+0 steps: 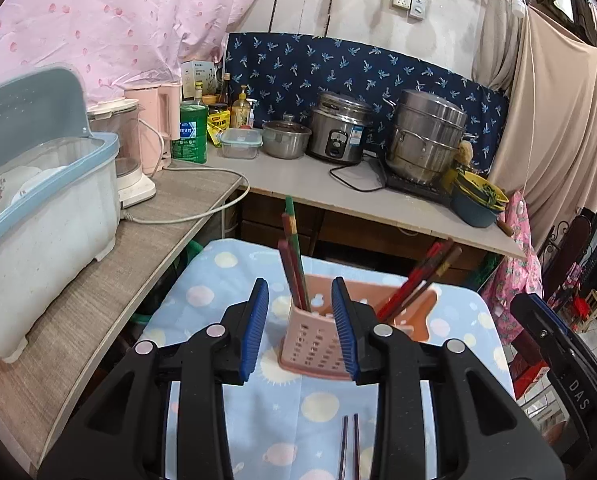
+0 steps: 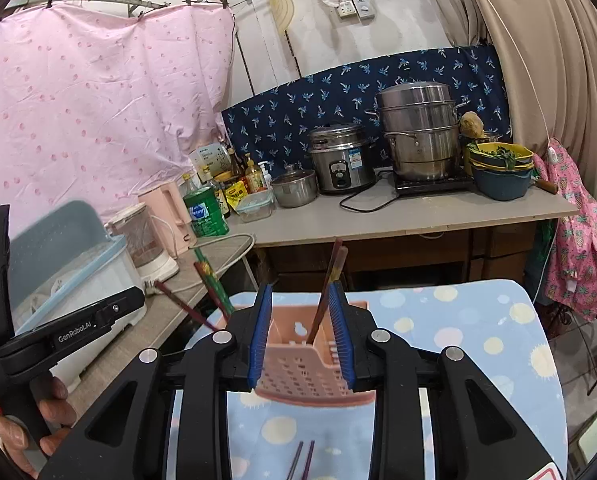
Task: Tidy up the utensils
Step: 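Withdraw both grippers back over the last two dark red chopsticks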
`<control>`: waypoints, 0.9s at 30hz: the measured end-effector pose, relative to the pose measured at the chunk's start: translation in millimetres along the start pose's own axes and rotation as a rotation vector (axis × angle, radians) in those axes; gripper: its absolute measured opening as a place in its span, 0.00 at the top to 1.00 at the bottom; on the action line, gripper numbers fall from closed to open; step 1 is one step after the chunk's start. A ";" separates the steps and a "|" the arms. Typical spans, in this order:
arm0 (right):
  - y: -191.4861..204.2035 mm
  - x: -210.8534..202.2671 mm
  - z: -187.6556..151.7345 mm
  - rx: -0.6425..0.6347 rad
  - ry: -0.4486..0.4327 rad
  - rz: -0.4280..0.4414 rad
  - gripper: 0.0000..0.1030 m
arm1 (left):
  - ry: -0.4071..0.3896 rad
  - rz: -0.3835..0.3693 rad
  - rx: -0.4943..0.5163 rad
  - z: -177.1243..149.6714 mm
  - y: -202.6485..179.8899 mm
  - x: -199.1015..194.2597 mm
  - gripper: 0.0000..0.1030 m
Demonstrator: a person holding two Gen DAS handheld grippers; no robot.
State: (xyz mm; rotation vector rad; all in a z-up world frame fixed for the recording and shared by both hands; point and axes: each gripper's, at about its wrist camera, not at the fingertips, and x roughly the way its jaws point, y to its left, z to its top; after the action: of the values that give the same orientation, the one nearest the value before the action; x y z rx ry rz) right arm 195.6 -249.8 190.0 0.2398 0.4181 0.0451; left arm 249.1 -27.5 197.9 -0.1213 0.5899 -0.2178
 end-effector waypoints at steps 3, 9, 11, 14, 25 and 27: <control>3.7 -13.0 -13.6 -0.013 0.015 -0.002 0.72 | 0.018 0.003 0.013 -16.8 1.6 -9.4 0.67; 16.4 -42.7 -56.4 -0.072 0.053 -0.021 0.72 | 0.052 0.022 0.039 -57.4 7.9 -27.5 0.65; 20.0 -51.5 -71.9 -0.089 0.067 -0.029 0.72 | 0.072 0.026 0.030 -70.5 11.4 -30.7 0.65; 26.5 -62.7 -95.9 -0.111 0.099 -0.036 0.72 | 0.113 0.028 0.014 -93.9 19.8 -34.1 0.65; 35.0 -82.7 -179.7 -0.113 0.245 -0.046 0.72 | 0.217 0.066 0.022 -166.7 32.3 -40.6 0.65; 33.8 -82.2 -194.4 -0.107 0.272 -0.051 0.72 | 0.231 0.072 0.034 -178.8 31.9 -42.4 0.65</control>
State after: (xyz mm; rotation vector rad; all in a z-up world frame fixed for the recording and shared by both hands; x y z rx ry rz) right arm 41.6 -181.6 58.4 0.1171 0.6902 0.0504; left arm 119.4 4.4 67.6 -0.0418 0.8184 -0.1733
